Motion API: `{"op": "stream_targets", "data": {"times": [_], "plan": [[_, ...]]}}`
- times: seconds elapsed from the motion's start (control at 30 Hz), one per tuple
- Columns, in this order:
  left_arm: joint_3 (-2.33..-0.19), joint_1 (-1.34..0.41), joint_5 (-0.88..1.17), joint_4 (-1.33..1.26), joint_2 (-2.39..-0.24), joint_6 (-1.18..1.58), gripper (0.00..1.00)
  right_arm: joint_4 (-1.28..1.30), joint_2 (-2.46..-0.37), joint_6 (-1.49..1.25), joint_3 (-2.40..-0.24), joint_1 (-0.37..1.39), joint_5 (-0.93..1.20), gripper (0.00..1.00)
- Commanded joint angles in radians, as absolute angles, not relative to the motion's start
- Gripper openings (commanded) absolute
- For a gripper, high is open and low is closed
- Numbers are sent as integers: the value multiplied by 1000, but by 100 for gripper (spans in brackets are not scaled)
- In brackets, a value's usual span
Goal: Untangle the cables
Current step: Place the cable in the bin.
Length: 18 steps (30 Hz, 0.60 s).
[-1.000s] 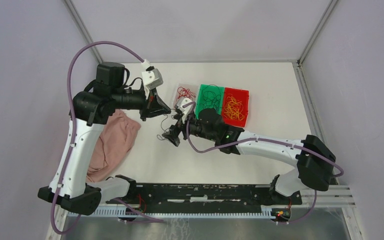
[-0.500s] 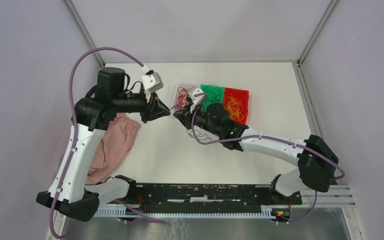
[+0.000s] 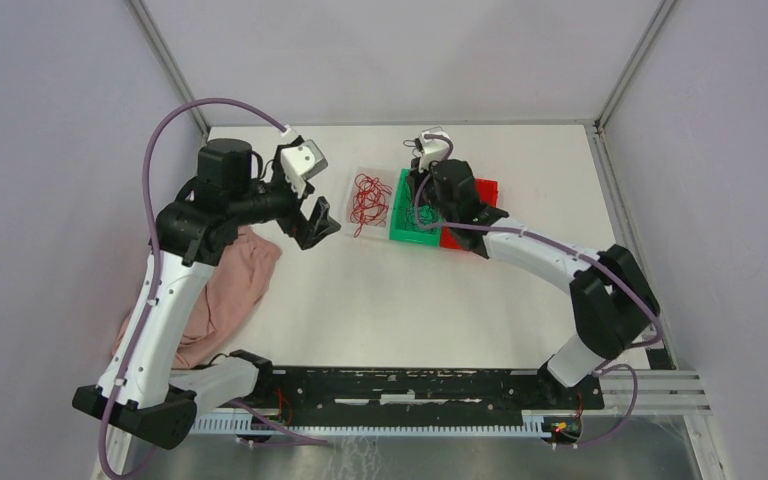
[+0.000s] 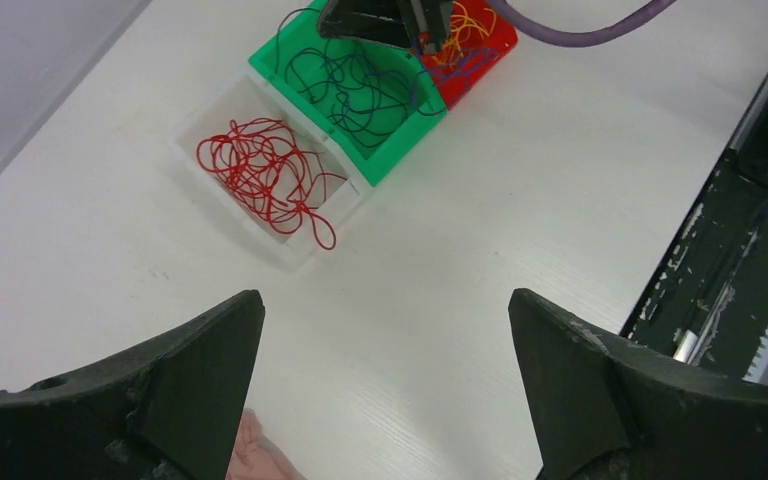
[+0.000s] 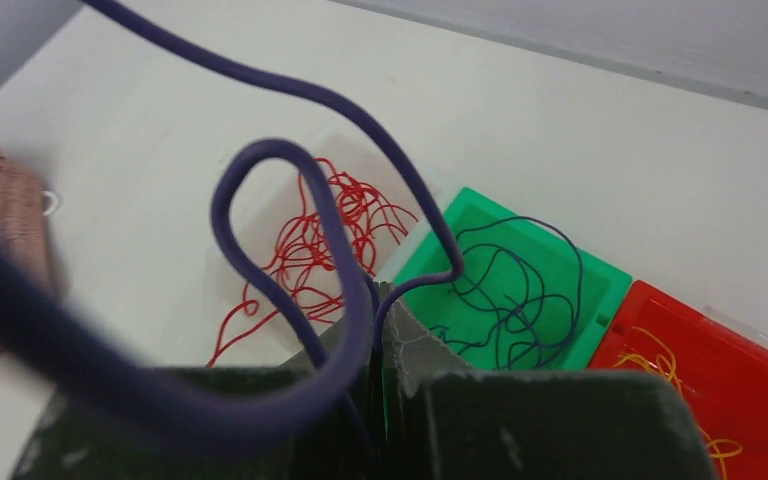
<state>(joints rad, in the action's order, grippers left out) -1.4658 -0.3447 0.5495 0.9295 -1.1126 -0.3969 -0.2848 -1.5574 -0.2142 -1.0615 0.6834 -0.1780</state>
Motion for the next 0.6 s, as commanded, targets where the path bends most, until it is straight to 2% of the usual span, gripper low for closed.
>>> {"op": "stream_targets", "data": {"times": [0.0, 0.2, 0.47, 0.57], "plan": [[-1466, -350, 479, 830, -1083, -343, 99, -296, -1678, -189, -1200, 659, -282, 6], [-1463, -350, 487, 817, -1095, -343, 99, -335, -1853, -166, -1313, 649, -434, 8], [-1466, -349, 487, 801, -1119, -364, 99, -354, -1927, -139, -1317, 650, -514, 30], [-1476, -348, 480, 790, -1134, -369, 99, -369, -1894, -147, -1274, 649, -513, 45]]}}
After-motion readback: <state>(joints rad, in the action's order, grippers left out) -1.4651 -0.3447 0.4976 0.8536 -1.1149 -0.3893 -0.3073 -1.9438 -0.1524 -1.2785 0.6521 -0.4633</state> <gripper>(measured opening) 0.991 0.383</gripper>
